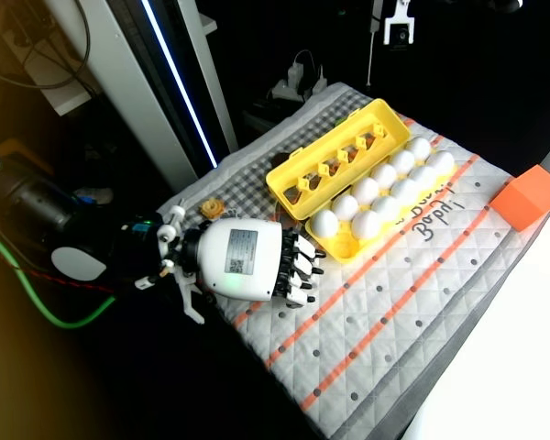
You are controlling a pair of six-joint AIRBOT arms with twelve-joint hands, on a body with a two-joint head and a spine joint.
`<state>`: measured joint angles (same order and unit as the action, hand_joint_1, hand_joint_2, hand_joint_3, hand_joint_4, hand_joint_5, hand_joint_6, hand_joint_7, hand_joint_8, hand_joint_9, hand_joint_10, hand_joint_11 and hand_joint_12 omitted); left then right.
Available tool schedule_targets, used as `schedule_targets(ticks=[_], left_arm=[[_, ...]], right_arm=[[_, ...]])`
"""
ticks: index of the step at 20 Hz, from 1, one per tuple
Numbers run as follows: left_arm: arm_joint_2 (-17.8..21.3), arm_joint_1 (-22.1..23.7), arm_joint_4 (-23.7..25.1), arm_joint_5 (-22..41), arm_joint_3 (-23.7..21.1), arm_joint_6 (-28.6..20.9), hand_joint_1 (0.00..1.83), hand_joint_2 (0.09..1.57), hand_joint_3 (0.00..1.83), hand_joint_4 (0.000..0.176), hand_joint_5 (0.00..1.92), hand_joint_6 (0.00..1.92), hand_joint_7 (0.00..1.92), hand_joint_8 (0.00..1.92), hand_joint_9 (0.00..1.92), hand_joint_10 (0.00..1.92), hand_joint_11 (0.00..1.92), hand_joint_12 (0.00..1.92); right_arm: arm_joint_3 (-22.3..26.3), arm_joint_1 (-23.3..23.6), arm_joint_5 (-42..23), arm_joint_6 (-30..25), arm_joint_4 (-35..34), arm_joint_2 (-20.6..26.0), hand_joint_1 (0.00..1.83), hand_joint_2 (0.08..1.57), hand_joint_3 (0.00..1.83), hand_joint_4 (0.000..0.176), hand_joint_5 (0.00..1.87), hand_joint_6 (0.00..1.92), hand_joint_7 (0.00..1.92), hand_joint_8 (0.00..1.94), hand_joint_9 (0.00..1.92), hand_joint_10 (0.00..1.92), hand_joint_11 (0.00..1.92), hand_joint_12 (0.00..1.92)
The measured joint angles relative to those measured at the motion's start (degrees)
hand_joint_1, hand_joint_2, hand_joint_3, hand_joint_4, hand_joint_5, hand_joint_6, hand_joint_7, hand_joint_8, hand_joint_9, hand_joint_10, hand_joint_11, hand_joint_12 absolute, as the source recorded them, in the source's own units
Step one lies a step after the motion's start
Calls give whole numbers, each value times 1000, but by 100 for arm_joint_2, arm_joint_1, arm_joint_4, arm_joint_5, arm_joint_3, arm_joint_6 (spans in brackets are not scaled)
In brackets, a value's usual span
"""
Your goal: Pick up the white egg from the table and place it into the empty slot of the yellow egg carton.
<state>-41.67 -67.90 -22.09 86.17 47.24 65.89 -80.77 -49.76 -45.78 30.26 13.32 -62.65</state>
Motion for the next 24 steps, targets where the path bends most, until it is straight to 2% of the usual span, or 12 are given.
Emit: schedule_targets(ticks=[7, 9, 14, 15, 16, 17, 18, 19, 21, 22, 23, 24], left_arm=[[0, -17, 7, 20, 0, 2, 0, 829, 0, 75, 0, 0, 0, 0, 0, 0, 0, 0], [0, -17, -4, 33, 2, 2, 0, 838, 1, 78, 0, 0, 0, 0, 0, 0, 0, 0], [0, -17, 2, 26, 0, 0, 0, 831, 0, 79, 0, 0, 0, 0, 0, 0, 0, 0], [0, -20, 2, 22, 2, 0, 0, 830, 0, 80, 0, 0, 0, 0, 0, 0, 0, 0], [0, -20, 2, 22, 2, 0, 0, 840, 2, 77, 0, 0, 0, 0, 0, 0, 0, 0], [0, -20, -4, 17, 2, 0, 0, 843, 3, 76, 0, 0, 0, 0, 0, 0, 0, 0], [0, -17, -2, 11, 2, 0, 0, 842, 3, 76, 0, 0, 0, 0, 0, 0, 0, 0], [0, -17, 2, 0, 2, 0, 0, 840, 2, 80, 0, 0, 0, 0, 0, 0, 0, 0], [0, -17, 17, -2, 2, 0, 0, 836, 0, 79, 0, 0, 0, 0, 0, 0, 0, 0], [0, -17, 13, 2, 2, 2, 0, 835, 0, 79, 0, 0, 0, 0, 0, 0, 0, 0], [0, -17, -9, 2, 2, 0, 0, 832, 0, 87, 0, 0, 0, 0, 0, 0, 0, 0], [0, -17, -15, 4, 2, 2, 0, 832, 0, 88, 0, 0, 0, 0, 0, 0, 0, 0]], right_arm=[[2, 136, -31, 0, 22, 4, 1263, 1046, 2, 0, 1002, 899, 1306, 458, 1246, 7, 959, 504], [9, 173, -57, -4, 33, 7, 1258, 1056, 2, 0, 1004, 865, 1235, 628, 1235, 5, 883, 688], [7, 374, -107, -24, 138, 17, 1266, 1027, 0, 0, 1105, 680, 1288, 548, 1298, 9, 835, 973], [9, 398, -120, -22, 142, 17, 1180, 1036, 0, 0, 1148, 673, 1211, 228, 1281, 9, 797, 1028], [7, 442, -133, -22, 157, 17, 1125, 1029, 0, 24, 1173, 646, 1231, 83, 1281, 6, 841, 966], [7, 466, -125, -24, 199, 15, 1097, 1039, 2, 77, 1149, 691, 1226, 28, 1268, 2, 840, 942], [-4, 501, -127, -24, 210, 0, 1090, 1049, 2, 75, 1125, 734, 1206, 7, 1237, 0, 814, 918], [-31, 557, -127, -22, 234, -37, 1108, 1048, 0, 25, 1133, 723, 1238, 10, 1251, 6, 823, 925], [-68, 612, -153, -24, 236, -98, 1045, 1077, 2, 142, 1051, 857, 1181, 0, 1172, 0, 770, 850], [-87, 647, -146, -24, 238, -153, 1060, 1087, 0, 90, 1036, 885, 1181, 1, 1160, 0, 731, 894], [-116, 682, -142, -24, 251, -214, 1115, 1082, 0, 0, 1053, 856, 1203, 6, 1193, 11, 787, 913], [-151, 688, -144, -24, 254, -273, 1138, 1080, 0, 0, 1057, 845, 1185, 3, 1192, 5, 855, 802]])
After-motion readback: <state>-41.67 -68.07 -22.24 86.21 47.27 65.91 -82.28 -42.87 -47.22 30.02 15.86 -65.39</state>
